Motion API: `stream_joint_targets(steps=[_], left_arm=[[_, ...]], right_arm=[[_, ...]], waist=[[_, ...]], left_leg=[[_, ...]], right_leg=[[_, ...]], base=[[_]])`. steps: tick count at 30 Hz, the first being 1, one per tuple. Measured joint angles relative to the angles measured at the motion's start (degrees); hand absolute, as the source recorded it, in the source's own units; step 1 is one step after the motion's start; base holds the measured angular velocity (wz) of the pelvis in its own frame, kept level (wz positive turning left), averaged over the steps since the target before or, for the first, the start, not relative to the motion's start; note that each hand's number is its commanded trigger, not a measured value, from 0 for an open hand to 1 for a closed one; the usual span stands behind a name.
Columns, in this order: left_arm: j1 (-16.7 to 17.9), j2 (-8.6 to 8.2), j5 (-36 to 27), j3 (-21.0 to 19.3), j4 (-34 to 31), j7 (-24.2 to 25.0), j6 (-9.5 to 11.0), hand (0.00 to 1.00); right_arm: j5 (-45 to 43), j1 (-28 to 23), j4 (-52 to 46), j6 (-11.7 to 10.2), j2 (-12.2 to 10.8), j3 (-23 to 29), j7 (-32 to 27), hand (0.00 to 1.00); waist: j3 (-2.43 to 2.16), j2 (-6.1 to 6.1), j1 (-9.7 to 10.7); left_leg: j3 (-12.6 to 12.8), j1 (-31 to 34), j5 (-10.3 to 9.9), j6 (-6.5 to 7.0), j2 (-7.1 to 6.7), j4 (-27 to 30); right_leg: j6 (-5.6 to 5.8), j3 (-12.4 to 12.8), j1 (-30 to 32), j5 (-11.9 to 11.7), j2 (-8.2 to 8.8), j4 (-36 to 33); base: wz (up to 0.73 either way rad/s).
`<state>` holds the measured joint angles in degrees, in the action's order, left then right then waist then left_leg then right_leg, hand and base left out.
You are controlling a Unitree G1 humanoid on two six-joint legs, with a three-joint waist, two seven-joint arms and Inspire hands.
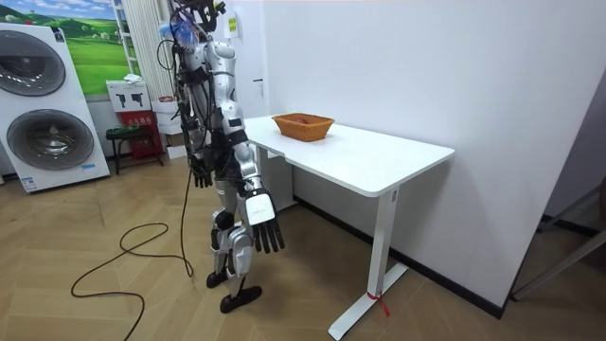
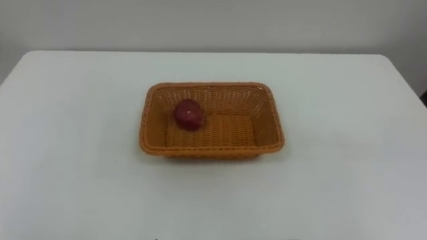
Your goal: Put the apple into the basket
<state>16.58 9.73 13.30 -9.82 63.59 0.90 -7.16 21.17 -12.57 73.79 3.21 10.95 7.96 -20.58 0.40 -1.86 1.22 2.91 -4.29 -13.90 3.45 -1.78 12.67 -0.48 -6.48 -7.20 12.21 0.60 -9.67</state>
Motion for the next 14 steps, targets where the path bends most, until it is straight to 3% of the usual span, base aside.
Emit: stream_joint_targets(steps=[2, 5, 14], left_arm=[[-0.3, -0.49, 0.0, 0.0, -0.1, 0.6, -0.1, 0.0], [-0.4, -0.89, 0.0, 0.1, -0.1, 0.9, -0.6, 0.0], [-0.7, -1.39, -0.2, 4.5, -0.1, 2.1, -2.2, 0.0]], right_arm=[[-3.0, 0.0, 0.0, 0.9, -0.3, -0.3, 2.3, 0.0], [-8.0, 0.1, 0.5, 2.1, -0.4, -1.5, 5.2, 0.0], [-14.5, 0.2, 1.0, 5.6, -1.3, -6.6, 11.1, 0.0]], waist=[[0.26, 0.75, 0.0], [0.15, 1.68, 0.0], [0.19, 2.09, -0.3]], left_leg=[[0.0, 0.0, 0.0, 0.0, 0.0, -0.2], [0.1, -0.2, 0.0, 0.0, 0.0, -0.5], [0.1, -0.5, 0.0, 0.03, 0.03, 0.0]], right_leg=[[0.0, 0.0, -0.1, 0.0, 0.0, 0.0], [0.0, -0.2, -0.2, 0.0, 0.02, 0.0], [0.0, -0.7, -0.3, 0.0, 0.11, -0.6]], base=[[0.0], [0.0], [0.0]])
